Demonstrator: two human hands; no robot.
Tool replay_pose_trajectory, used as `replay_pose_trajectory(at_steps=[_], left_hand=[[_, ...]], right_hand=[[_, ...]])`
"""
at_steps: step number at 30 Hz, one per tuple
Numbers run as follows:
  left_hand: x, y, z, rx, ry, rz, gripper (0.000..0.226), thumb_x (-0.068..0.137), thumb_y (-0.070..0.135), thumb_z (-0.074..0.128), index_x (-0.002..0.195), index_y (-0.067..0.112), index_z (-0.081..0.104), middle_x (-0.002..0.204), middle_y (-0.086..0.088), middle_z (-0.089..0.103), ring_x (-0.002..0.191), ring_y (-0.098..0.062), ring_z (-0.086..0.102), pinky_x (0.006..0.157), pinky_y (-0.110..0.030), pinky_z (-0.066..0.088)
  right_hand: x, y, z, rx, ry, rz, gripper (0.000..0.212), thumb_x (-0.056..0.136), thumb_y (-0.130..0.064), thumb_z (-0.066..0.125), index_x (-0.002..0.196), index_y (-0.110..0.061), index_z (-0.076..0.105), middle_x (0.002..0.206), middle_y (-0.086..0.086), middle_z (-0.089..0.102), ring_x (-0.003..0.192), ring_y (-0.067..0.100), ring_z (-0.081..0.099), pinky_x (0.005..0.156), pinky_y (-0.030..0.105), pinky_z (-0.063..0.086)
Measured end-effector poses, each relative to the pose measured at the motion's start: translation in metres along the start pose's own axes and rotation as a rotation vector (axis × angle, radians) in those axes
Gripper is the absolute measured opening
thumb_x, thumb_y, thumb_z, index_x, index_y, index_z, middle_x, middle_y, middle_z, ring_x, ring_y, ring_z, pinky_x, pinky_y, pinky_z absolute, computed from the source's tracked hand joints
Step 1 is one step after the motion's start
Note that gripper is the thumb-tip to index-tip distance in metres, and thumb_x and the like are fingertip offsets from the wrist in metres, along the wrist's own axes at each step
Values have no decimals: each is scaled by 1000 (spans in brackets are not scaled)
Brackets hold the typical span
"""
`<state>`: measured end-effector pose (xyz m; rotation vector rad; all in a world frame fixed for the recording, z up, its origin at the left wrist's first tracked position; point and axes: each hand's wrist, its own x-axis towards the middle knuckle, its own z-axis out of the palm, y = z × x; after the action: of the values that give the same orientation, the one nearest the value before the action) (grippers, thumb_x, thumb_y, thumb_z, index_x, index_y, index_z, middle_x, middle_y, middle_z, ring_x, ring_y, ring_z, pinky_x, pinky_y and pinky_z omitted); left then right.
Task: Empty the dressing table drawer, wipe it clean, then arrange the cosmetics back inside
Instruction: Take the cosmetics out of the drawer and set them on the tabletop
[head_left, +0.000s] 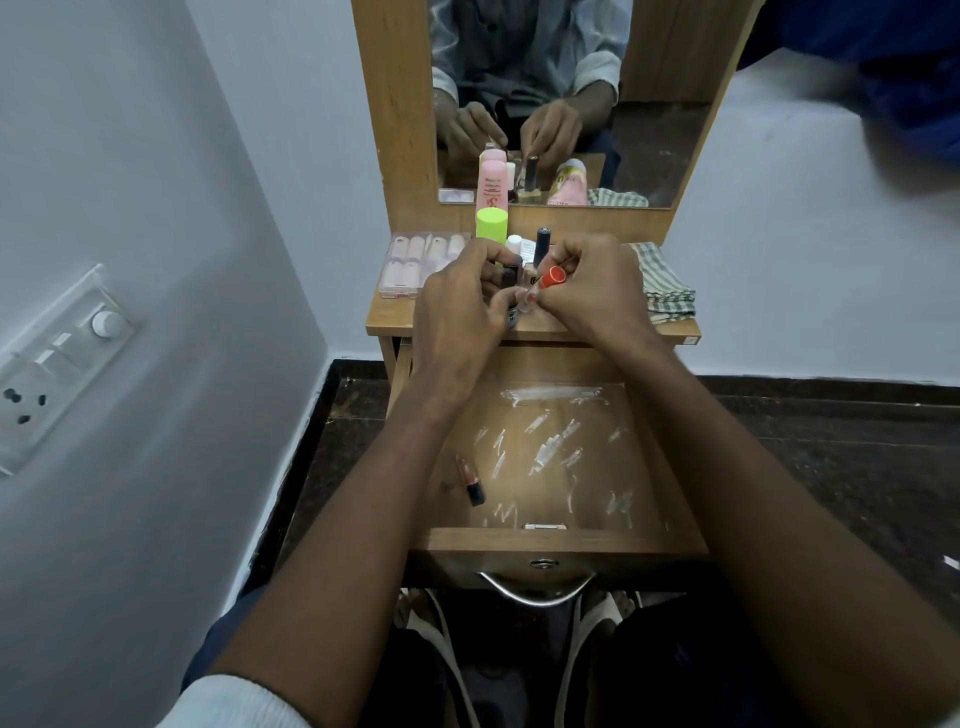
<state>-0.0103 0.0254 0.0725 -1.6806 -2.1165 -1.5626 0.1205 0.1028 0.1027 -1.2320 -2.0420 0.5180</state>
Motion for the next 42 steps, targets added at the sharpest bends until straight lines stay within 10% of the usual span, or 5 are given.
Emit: replay_pose_trajectory(at_steps=[12,19,42], left_hand=[[-8,-6,10,89,-5,-88,53,77,31,94,121,22,67,97,9,72,84,-8,68,78,-33,60],[-13,-8,20,33,15,-142,45,75,27,96,108,22,67,87,11,69,77,-8,69,73,-34,60],[-9,-9,31,100,9,-122,15,84,16,85,90,25,75,93,9,75,86,-9,70,79,-35,61]], right_hand=[[2,-6,0,-89,-15,38,24,75,-9,77,99,-13,75,85,1,69,82,20,64,68,32,50],[-3,-7,7,-153,35,38,7,81,-9,76,82,-11,69,74,1,62,77,22,61,66,30,38],[-7,-8,20,-173,67,66,41,77,-10,82,112,-8,62,101,10,68,94,28,58,67,30,33]])
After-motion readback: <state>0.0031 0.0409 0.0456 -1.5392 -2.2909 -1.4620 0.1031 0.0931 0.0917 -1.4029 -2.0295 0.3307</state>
